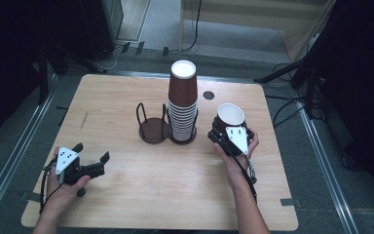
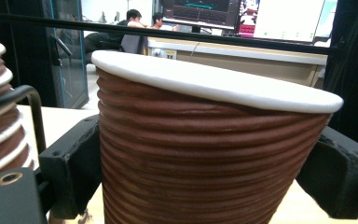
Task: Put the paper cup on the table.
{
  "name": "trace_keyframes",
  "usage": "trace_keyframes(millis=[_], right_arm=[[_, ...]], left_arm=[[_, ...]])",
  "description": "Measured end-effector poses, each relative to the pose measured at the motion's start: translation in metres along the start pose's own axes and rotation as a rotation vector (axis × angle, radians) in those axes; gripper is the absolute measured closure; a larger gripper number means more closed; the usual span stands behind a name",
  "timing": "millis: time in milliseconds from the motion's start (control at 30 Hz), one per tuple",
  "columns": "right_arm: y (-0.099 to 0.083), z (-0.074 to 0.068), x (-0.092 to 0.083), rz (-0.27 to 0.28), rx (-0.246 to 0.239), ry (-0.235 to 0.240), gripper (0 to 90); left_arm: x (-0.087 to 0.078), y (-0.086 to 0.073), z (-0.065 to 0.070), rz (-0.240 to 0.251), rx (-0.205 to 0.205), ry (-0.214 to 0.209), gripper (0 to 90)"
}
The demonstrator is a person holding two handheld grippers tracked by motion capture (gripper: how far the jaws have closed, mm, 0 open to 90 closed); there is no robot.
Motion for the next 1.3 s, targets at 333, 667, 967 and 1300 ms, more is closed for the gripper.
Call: trace_keyframes(millis=[333, 667, 967, 1300], right_arm=[[-0.017, 0.002, 0.010, -0.014, 0.004, -0.026, 10.3], [-0.027, 0.005, 0.011, -0.032, -0.018, -0.034, 10.0], [-0.031, 0.003, 0.011, -0.039, -0.036, -0.028, 9.8], [-0.036, 0.001, 0.011, -0.066, -0.043, -0.021, 9.4]], left_arm=[[0.000, -0.001, -0.001, -0.003, 0.000, 0.001, 0.0], [0.001, -0.002, 0.000, -0.007, -0.002, 0.000, 0.0], [0.002, -0.003, 0.000, -0.012, 0.002, 0.000, 0.0], [0.002, -0.003, 0.000, -0.011, 0.001, -0.001, 0.0]])
Point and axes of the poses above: each handheld gripper's, and its own axes: x roughly forward along the jaws, y roughly out of its top, z roughly to its right, the point moved 6 cm from there along x, roughly forward along the jaws, and after that the axes turned 10 degrees about -y, right-handed, at the moved point
